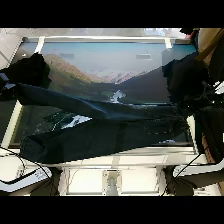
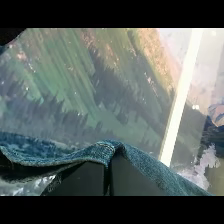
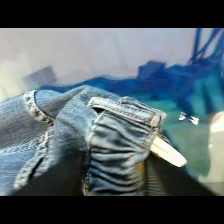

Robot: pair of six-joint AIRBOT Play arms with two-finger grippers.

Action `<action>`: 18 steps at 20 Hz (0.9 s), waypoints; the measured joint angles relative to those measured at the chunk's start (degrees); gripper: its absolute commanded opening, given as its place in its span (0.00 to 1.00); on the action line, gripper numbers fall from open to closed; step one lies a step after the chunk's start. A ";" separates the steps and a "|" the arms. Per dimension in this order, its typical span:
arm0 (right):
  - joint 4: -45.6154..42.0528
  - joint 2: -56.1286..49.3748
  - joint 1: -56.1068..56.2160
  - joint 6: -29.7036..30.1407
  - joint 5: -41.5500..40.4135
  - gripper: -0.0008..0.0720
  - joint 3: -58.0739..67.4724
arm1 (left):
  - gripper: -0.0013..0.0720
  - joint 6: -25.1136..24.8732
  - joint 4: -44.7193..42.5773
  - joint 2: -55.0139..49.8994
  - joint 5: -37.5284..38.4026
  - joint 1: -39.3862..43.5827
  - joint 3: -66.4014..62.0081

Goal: Fold the clothes and pants, and hang the long-sleeved shirts on hangers.

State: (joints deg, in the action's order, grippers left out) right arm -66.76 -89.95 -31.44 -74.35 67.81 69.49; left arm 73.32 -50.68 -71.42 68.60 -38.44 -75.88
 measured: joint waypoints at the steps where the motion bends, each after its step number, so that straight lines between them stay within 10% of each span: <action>1: 0.76 -0.37 0.00 0.74 0.17 0.08 0.02 | 0.05 0.00 -0.11 0.00 0.04 0.00 0.00; 18: -2.45 21.18 -5.07 3.72 12.50 0.08 12.83 | 0.05 0.02 -5.14 6.01 1.86 -9.73 -0.04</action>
State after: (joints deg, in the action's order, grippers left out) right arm -69.21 -68.77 -36.51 -70.63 80.31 82.32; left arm 73.34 -55.81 -65.41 70.46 -48.16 -75.92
